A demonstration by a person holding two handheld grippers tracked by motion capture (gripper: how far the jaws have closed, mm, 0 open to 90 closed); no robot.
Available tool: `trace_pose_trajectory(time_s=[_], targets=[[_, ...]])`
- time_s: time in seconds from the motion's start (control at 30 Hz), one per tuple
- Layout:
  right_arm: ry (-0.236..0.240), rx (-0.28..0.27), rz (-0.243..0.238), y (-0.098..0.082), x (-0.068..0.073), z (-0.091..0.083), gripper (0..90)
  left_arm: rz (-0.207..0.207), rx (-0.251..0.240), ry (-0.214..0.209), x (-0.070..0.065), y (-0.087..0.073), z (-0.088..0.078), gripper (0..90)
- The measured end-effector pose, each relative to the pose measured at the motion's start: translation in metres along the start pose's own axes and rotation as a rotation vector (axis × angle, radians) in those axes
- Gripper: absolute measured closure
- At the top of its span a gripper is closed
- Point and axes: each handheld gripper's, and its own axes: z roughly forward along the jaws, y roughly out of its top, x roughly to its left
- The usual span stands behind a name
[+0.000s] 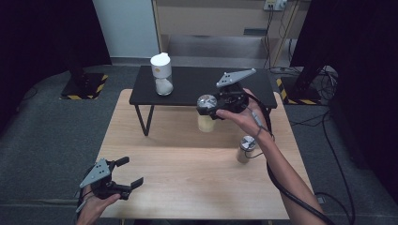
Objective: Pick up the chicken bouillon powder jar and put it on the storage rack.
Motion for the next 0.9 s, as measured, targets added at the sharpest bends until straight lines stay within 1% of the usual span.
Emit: trace_pose_trajectory(time_s=[0.23, 0.5, 0.63, 0.73, 0.9], targets=[[-0.001, -0.004, 0.001, 0.013, -0.003, -0.001, 35.2, -0.002, -0.002, 0.0, 0.0, 0.0, 0.0, 1.4], [-0.022, -0.007, 0.005, 0.028, -0.007, -0.001, 35.2, -0.003, -0.001, -0.003, 0.001, -0.001, 0.0, 1.4], [-0.023, -0.01, 0.027, 0.034, -0.014, 0.001, 35.2, -0.004, -0.002, -0.003, 0.001, -0.001, -0.001, 1.4], [-0.049, -0.004, 0.021, 0.04, -0.013, 0.004, 35.2, -0.006, -0.002, -0.002, 0.001, -0.001, -0.001, 1.5], [-0.064, -0.005, 0.028, 0.048, -0.017, 0.008, 35.2, -0.006, -0.001, -0.004, 0.001, -0.001, -0.001, 1.5]])
